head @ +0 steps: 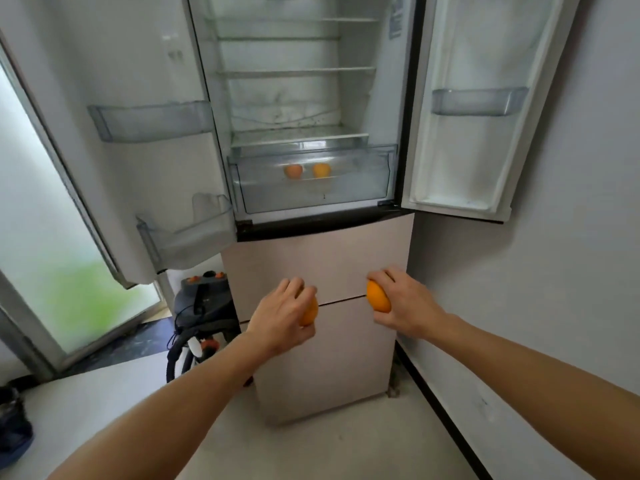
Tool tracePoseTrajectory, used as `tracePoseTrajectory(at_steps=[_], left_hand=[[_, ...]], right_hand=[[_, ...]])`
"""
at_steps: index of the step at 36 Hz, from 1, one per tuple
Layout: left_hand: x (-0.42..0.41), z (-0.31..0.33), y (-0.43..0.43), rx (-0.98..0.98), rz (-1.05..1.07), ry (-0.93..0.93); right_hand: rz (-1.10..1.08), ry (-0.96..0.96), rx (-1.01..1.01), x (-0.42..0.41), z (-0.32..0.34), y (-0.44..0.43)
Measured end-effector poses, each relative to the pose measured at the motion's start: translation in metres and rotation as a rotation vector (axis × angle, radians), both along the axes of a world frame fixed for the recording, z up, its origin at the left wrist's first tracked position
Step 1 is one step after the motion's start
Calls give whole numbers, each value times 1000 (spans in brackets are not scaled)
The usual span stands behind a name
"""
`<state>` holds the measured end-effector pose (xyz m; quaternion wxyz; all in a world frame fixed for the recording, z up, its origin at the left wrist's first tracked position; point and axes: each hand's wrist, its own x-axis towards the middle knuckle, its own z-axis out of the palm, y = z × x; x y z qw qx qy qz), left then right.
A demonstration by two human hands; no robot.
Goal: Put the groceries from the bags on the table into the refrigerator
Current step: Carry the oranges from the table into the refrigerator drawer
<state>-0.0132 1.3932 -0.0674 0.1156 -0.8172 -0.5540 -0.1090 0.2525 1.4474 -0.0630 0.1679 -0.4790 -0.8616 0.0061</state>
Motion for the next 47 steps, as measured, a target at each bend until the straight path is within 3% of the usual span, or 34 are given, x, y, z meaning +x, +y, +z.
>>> tracePoseTrajectory(at_steps=[14,23,29,39,47], left_hand=[[-51,146,236,322,-49,-159],[-70,208,372,443,65,-160],[-92,223,447,228,161,-13],[-132,193,521,-251,378,199],[-143,160,576,-487,343,232]], right_hand=[[27,143,260,-61,148,233],[105,160,397,-98,224,385],[225,-113,361,-134,241,477],[495,-638,231,-210,181,556],[509,-674,61,-239,137,597]])
